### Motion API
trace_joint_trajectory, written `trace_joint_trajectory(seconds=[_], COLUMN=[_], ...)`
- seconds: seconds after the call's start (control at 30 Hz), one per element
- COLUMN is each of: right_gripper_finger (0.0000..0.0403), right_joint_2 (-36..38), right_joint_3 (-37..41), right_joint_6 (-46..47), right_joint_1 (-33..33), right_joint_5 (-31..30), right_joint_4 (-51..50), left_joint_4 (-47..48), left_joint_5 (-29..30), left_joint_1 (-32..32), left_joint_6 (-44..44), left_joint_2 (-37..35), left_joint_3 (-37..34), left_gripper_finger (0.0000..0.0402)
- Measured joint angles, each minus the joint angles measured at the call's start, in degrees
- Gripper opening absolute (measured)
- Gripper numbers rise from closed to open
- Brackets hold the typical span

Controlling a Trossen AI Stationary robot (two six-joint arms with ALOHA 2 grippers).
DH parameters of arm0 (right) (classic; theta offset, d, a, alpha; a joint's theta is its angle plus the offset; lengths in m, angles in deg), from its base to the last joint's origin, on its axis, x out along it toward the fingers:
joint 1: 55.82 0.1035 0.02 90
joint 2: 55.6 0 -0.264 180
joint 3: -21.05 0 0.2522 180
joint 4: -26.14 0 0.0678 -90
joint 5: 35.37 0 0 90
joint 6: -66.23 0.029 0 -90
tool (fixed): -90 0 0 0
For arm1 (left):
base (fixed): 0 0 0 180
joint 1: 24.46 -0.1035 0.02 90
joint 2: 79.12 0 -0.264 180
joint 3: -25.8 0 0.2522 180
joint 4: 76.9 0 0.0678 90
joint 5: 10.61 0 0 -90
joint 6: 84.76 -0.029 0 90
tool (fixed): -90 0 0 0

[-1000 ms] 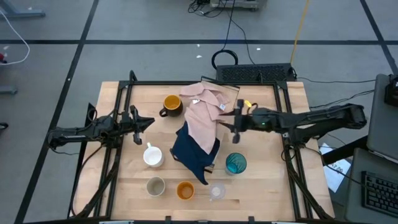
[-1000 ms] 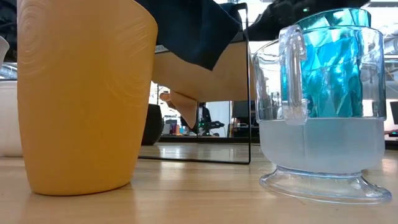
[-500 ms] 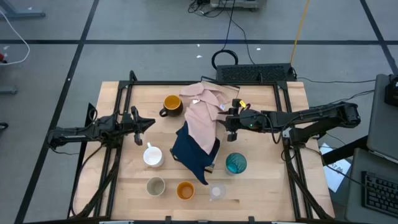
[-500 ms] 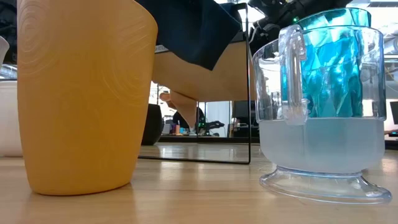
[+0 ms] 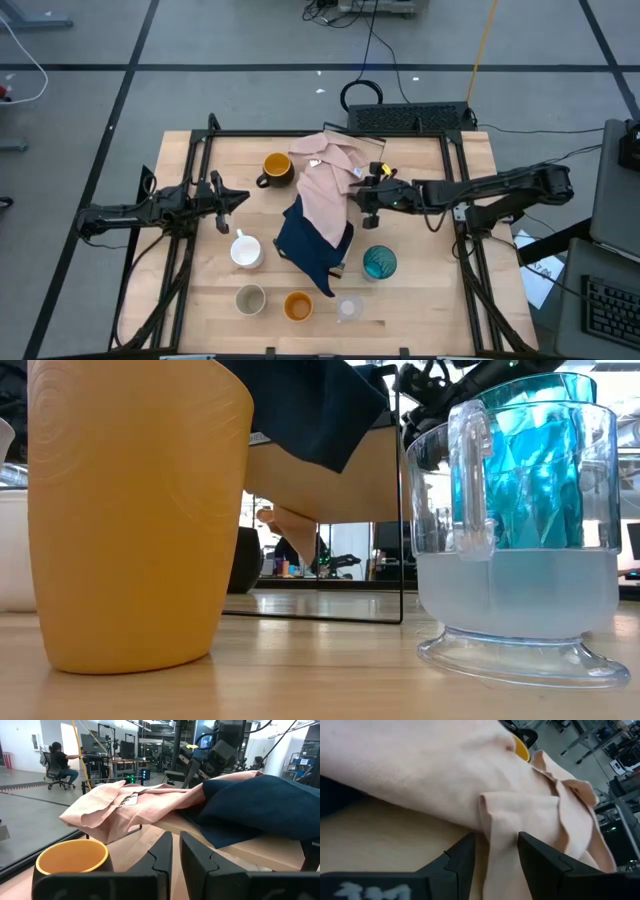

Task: Stack small to large cups/mugs on shelf
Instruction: Remove the brown table napkin from the shelf

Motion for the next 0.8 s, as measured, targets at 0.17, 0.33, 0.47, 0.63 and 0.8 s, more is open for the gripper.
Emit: trace_joint_trajectory(seconds=[0.17,0.33,0.47,0.63,0.8], right_gripper_finger=[0.0141,0.0141,0.0141,0.0114,0.0036], right_joint_2=[-1.34,-1.32,-1.32,-1.32,-1.32], right_joint_3=[0.02,0.02,0.02,0.04,0.07], right_joint_6=[-1.06,-2.36,-2.50,-2.88,-4.72], right_joint_1=[-0.35,-1.07,-1.56,-1.84,-1.86], right_joint_5=[0.00,0.00,-0.02,-0.16,-0.23], right_joint_4=[2.64,4.69,5.41,5.44,5.93], left_joint_4=[0.01,-0.02,0.02,0.02,0.04], left_joint_5=[-0.04,-0.04,-0.04,-0.07,-0.09], left_joint_1=[-0.01,0.00,0.00,-0.02,0.00], left_joint_6=[0.22,0.20,0.20,0.19,0.18], left_joint_2=[0.00,0.00,0.00,0.00,0.00], left_joint_3=[0.00,0.00,0.00,0.00,0.00], left_gripper_finger=[0.0037,0.0037,0.0037,0.0037,0.0037])
